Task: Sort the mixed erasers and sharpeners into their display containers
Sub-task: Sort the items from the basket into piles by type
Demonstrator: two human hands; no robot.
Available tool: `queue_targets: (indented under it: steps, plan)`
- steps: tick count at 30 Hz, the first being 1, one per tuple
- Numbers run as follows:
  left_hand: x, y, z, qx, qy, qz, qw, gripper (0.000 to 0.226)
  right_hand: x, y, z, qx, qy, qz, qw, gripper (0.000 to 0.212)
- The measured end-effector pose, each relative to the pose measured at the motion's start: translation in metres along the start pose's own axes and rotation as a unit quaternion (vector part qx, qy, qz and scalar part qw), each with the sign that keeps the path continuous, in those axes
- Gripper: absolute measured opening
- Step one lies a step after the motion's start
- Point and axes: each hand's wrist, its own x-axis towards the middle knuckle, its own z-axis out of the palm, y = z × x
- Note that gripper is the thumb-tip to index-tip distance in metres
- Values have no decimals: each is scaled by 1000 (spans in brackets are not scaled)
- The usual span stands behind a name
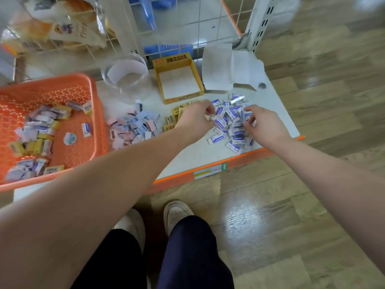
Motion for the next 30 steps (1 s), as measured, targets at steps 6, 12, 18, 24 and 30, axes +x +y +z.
queue_targets:
  steps: [6, 12, 18, 24, 30]
  plan:
    - [-11, -32, -73, 43, 71, -5, 997, 21, 1, -48, -6, -20, 6, -30, 999, 36]
    - [-41, -70, -132, 62, 114, -20, 991, 22, 13, -130, -5, -23, -17, -112, 993, 32]
    - [-83, -124, -174, 67, 154, -62, 984, 22, 23, -232, 21, -26, -33, -199, 979, 31]
    - [-129, -189, -208, 84, 192, -125, 970, 26, 21, -314, 56, -29, -54, -283, 957, 30]
    - [-158, -237, -211, 56, 192, -191, 961, 27, 21, -350, 98, -42, -114, -324, 938, 31]
